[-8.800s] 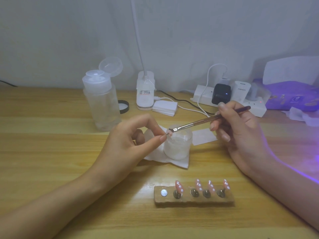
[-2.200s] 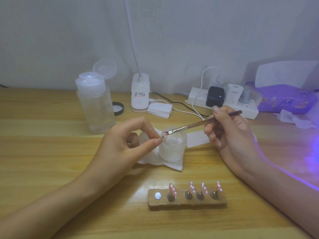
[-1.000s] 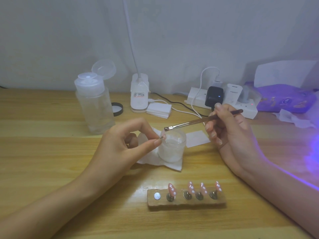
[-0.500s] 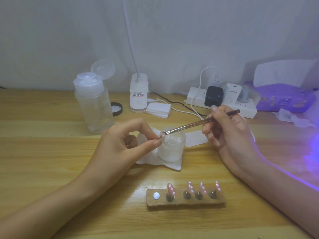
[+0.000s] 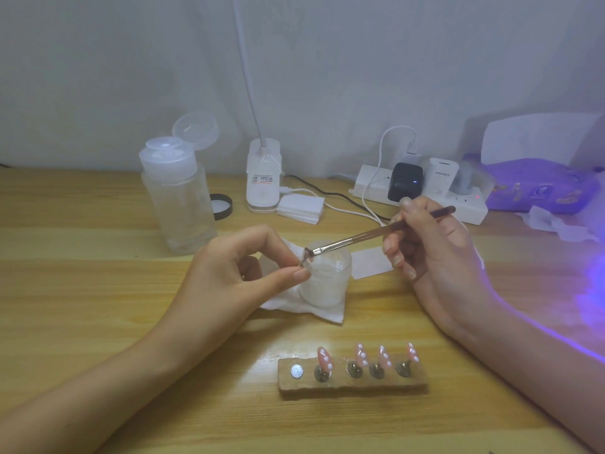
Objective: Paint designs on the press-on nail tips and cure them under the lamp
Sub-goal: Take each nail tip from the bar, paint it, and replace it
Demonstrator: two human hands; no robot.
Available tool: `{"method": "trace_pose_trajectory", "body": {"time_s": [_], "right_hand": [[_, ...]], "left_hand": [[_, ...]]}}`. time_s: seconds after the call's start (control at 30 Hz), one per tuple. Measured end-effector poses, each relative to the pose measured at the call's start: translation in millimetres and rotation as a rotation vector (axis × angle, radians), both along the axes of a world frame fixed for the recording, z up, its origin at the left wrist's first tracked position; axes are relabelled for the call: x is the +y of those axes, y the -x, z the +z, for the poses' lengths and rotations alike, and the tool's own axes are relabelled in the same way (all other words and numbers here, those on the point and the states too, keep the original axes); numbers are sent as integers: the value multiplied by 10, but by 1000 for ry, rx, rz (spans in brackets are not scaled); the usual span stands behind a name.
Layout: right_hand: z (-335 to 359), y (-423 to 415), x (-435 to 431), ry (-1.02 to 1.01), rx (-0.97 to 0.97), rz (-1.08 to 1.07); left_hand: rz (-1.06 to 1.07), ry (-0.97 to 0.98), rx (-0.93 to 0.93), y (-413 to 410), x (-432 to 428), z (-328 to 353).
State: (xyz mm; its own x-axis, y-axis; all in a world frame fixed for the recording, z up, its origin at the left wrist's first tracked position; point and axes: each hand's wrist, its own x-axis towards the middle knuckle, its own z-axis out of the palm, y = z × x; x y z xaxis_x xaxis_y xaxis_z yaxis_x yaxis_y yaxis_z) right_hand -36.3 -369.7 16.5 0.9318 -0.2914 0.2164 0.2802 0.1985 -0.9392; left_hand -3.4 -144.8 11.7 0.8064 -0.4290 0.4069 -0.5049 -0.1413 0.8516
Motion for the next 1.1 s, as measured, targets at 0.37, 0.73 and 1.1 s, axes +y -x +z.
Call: {"method": "trace_pose_trajectory", "body": {"time_s": [0.37, 0.73, 1.1], "right_hand": [[-6, -4, 1, 21, 13, -40], [-10, 2, 2, 31, -32, -7], [-21, 1, -16, 69, -41, -42]], "left_hand": [[-1, 3, 3, -8, -8, 4], [-2, 4, 9, -8, -7, -1], [-19, -11, -3, -24, 9, -28]]}}
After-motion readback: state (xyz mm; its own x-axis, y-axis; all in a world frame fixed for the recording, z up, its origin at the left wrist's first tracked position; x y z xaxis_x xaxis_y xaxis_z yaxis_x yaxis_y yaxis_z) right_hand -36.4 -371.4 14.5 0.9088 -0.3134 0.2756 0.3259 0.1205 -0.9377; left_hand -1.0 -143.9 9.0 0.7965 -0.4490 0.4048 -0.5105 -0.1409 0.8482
